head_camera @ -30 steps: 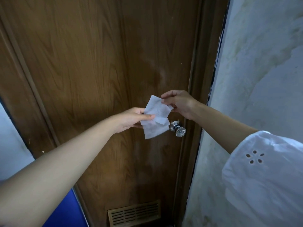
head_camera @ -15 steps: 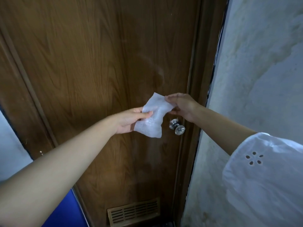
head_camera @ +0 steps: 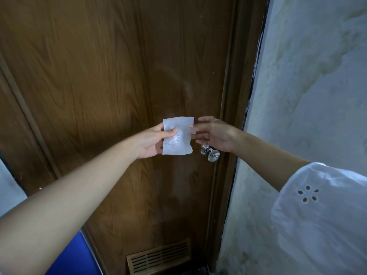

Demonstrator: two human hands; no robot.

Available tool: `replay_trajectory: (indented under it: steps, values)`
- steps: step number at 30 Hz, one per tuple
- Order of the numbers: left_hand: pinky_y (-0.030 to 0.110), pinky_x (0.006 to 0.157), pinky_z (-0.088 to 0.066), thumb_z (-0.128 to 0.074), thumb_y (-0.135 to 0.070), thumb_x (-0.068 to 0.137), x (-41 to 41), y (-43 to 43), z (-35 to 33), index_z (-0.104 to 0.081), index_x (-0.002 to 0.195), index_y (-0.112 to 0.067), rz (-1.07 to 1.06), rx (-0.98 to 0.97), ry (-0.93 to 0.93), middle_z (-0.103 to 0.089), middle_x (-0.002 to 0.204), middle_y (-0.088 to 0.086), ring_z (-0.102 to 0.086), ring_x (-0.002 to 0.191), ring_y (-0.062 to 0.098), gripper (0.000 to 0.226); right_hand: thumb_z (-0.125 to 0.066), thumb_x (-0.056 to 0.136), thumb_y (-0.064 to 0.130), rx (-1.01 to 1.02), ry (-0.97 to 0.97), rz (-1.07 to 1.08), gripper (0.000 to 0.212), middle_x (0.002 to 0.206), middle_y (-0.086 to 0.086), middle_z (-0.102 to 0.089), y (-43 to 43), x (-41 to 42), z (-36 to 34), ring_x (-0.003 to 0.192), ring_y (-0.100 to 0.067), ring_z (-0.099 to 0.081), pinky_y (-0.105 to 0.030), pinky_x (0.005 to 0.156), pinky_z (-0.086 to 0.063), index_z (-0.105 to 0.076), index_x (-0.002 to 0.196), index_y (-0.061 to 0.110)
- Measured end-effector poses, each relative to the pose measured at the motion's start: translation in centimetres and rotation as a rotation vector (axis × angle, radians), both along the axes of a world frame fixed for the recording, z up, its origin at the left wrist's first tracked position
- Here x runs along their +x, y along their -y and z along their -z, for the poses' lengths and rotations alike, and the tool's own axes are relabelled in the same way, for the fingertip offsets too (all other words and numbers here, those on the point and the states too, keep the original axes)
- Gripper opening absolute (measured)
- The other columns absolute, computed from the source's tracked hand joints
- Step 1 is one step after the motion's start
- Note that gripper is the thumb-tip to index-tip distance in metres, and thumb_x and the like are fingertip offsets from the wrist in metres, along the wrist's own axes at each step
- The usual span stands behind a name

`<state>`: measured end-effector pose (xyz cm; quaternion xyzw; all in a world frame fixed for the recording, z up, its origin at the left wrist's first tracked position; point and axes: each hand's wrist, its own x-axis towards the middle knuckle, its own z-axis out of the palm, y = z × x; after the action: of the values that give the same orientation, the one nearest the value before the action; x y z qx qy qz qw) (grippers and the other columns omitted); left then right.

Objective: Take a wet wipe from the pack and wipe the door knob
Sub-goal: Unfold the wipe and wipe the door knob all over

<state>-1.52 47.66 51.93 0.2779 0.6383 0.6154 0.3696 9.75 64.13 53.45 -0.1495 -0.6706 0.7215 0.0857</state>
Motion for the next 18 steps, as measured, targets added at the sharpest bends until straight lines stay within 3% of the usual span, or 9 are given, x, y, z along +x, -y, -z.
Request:
replay_trajectory:
  steps: [4,9,15,18]
  values:
    - [0.033,0.084,-0.052,-0.069,-0.026,0.071,-0.3,0.5,-0.1,-0.046,0.127,-0.029,0.057,0.006,-0.018,-0.056,0.124,0.004,-0.057,0.113,0.021,0.060,-0.075,0.075,0.016,0.010,0.090,0.019,0.058,0.116,-0.013,-0.060,0.5,-0.3,0.7,0.101,-0.022,-0.063,-0.032,0.084,-0.050,-0.043,0.124,0.013]
    - [0.032,0.082,-0.052,-0.066,-0.023,0.076,-1.0,1.5,0.0,-0.048,0.123,-0.032,0.120,-0.003,-0.030,-0.058,0.120,0.001,-0.058,0.111,0.019,0.052,-0.071,0.078,0.023,-0.008,0.125,-0.148,0.023,0.101,-0.003,-0.071,1.5,-0.6,1.5,0.099,-0.018,-0.066,-0.033,0.088,-0.048,-0.065,0.100,0.017]
    - [0.032,0.082,-0.050,-0.068,-0.026,0.071,-1.7,2.7,0.3,-0.043,0.130,-0.033,0.171,-0.038,-0.072,-0.054,0.128,0.001,-0.053,0.117,0.019,0.064,-0.068,0.080,0.009,-0.054,-0.008,-0.085,0.014,0.098,-0.003,-0.068,3.4,-1.5,1.4,0.095,-0.019,-0.065,-0.029,0.081,-0.054,-0.065,0.092,0.015]
    - [0.031,0.079,-0.051,-0.067,-0.024,0.075,-2.0,3.3,0.2,-0.042,0.131,-0.031,0.140,-0.022,-0.062,-0.056,0.127,0.002,-0.055,0.115,0.019,0.062,-0.066,0.078,-0.001,-0.120,-0.026,-0.080,0.025,0.097,-0.006,-0.068,4.3,-1.7,1.3,0.089,-0.021,-0.068,-0.031,0.077,-0.057,-0.059,0.096,0.015]
